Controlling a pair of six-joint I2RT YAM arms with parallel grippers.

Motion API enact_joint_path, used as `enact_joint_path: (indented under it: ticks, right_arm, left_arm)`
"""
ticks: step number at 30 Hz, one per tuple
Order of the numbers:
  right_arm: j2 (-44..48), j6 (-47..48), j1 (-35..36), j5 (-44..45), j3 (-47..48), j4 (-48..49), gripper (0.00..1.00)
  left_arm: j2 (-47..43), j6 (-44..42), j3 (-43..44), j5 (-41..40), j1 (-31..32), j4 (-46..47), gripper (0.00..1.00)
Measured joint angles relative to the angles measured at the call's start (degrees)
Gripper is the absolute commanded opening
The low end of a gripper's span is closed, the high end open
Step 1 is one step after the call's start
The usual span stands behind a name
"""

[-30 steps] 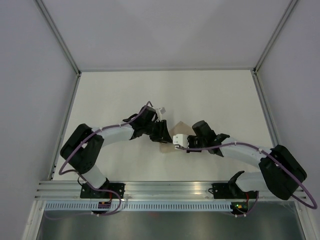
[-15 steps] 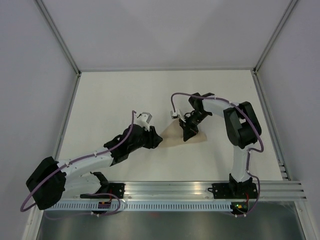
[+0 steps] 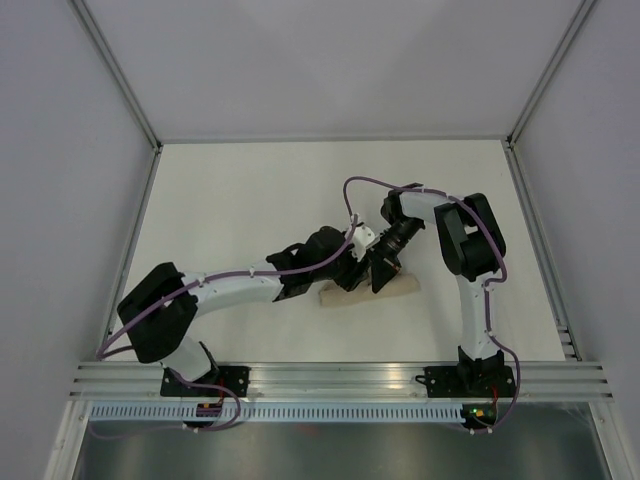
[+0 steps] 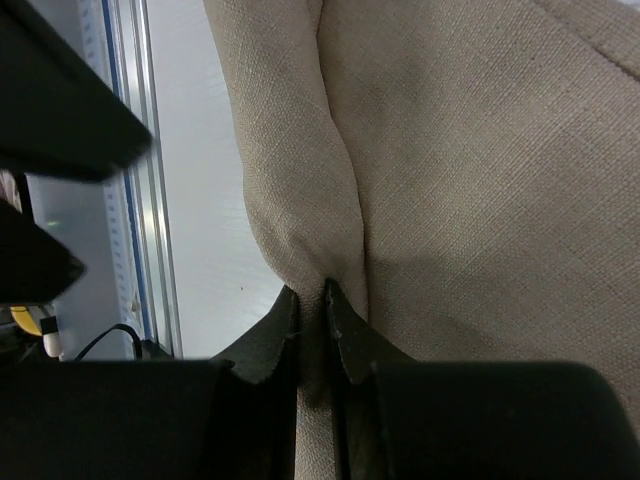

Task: Fold the napkin, place the utensils inside, and roll it up
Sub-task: Roll the napkin with the utensil

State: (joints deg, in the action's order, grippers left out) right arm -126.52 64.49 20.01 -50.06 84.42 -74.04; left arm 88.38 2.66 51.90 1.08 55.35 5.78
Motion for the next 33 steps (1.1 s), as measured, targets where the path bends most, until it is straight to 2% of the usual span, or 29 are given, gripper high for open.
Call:
enact_joint_path:
  ticks: [8,17,20,21,24,26,29,33]
  right_arm:
    - [-0.5,-0.9,0.0,0.0,0.1,-0.5,0.1]
    - [-0.6,-2.7,-0.1,0.0,0.1,-0.2,0.11]
    - [-0.5,-3.7,-0.2,0.0,-0.2,0.3,0.19]
    - [-0.1,-4.1,-0.2,0.0,-0.7,0.6,0.25]
    - [1.5,-5.0,-0.2,0.3,-2.1,2.5,0.36]
    - [3.6,-5.2,-0.2,1.2,-3.5,4.0,0.39]
    - [7.2,-5.2,-0.5,3.7,-5.4,7.4,0.44]
    - [12.5,-5.9,-2.3,5.5,-7.3,11.0,0.45]
  left_arm:
    - [7.3,-1.6,1.7,8.7,0.0,-2.7,0.56]
    - [11.5,-1.2,1.2,10.1,0.0,-1.5,0.52]
    - [12.7,-0.8,0.9,9.8,0.0,-0.1,0.43]
    - [12.9,-0.7,0.8,9.8,0.0,0.3,0.35]
    - [13.2,0.0,0.2,10.3,0.0,1.5,0.23]
    - [13.2,0.4,0.2,11.0,0.0,2.0,0.18]
    - [13.7,0.6,0.2,11.8,-0.2,3.0,0.03]
    - [14.5,1.3,0.1,14.5,-1.6,4.5,0.02]
